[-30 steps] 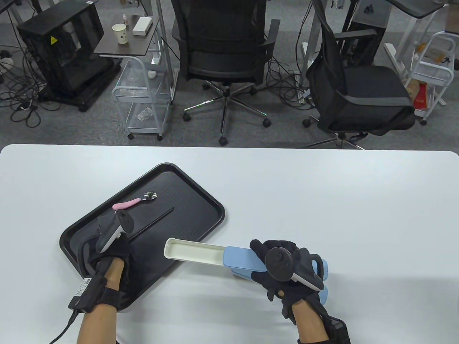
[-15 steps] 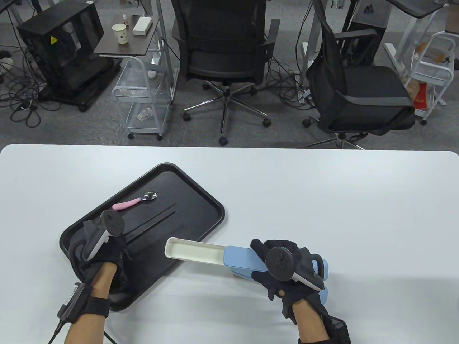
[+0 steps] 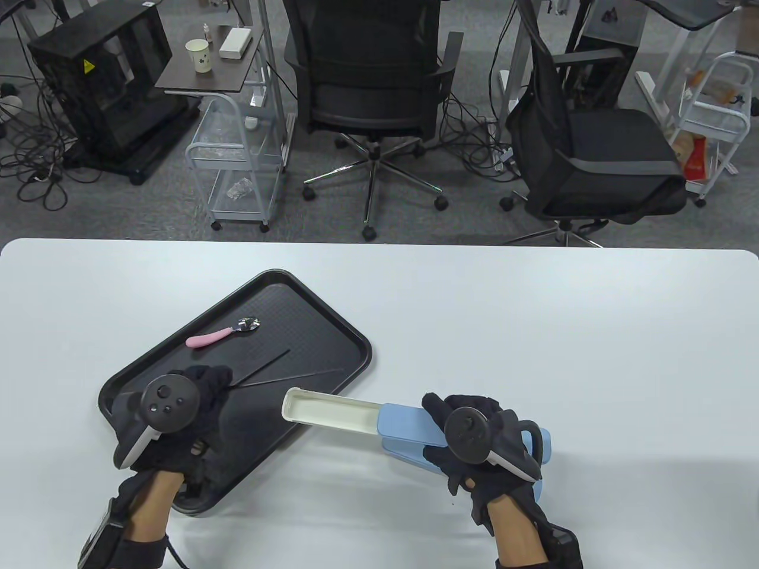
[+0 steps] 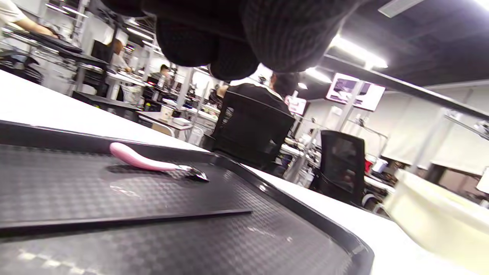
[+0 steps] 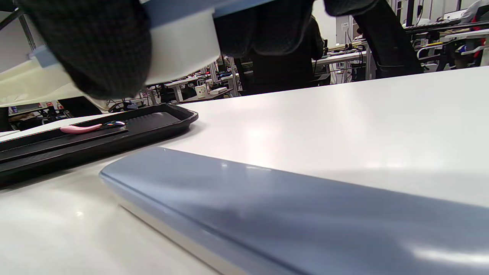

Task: Slide to open lunch boxes and place utensils

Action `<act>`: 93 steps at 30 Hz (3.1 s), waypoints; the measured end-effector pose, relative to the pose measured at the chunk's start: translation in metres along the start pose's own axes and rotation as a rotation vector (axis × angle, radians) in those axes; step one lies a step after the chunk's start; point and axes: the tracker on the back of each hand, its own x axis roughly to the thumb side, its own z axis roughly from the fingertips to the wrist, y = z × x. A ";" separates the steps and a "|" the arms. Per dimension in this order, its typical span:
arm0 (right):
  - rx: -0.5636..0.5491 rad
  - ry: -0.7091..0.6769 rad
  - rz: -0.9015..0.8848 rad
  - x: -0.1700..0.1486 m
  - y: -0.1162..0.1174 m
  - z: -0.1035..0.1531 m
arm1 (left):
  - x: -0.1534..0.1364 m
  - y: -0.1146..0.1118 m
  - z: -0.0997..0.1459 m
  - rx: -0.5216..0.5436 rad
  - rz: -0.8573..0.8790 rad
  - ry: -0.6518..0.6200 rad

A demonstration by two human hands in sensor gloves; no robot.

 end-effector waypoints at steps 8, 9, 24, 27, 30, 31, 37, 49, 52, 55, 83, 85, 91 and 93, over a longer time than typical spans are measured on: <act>0.009 0.003 0.015 0.001 0.003 0.000 | 0.022 -0.021 0.006 -0.060 -0.157 -0.105; 0.012 -0.002 0.019 0.003 0.003 0.000 | 0.027 -0.024 0.006 -0.069 -0.170 -0.126; 0.035 -0.091 0.039 0.030 0.008 0.002 | 0.094 -0.053 0.030 -0.069 -0.260 -0.390; 0.032 -0.098 0.052 0.033 0.008 0.003 | 0.097 -0.056 0.031 -0.074 -0.266 -0.397; 0.032 -0.099 0.058 0.034 0.009 0.003 | 0.097 -0.058 0.032 -0.075 -0.283 -0.397; 0.033 -0.099 0.058 0.034 0.009 0.003 | 0.097 -0.058 0.032 -0.074 -0.283 -0.396; 0.031 -0.096 0.056 0.034 0.009 0.003 | 0.096 -0.057 0.031 -0.066 -0.268 -0.388; 0.039 -0.084 0.056 0.032 0.008 0.002 | 0.091 -0.056 0.030 -0.086 -0.206 -0.378; 0.036 -0.074 0.048 0.030 0.008 0.002 | 0.088 -0.051 0.029 -0.067 -0.180 -0.367; 0.035 -0.068 0.049 0.027 0.008 0.001 | 0.082 -0.043 0.026 -0.040 -0.152 -0.338; 0.026 -0.052 0.037 0.020 0.003 0.001 | -0.039 -0.022 -0.037 -0.112 -0.116 0.398; 0.023 -0.054 0.036 0.020 0.003 0.002 | -0.040 -0.027 -0.041 -0.130 -0.163 0.441; 0.030 -0.057 0.025 0.019 0.003 0.002 | -0.044 -0.044 -0.049 -0.191 -0.245 0.494; 0.041 -0.052 0.031 0.018 0.004 0.001 | -0.045 -0.050 -0.051 -0.222 -0.271 0.505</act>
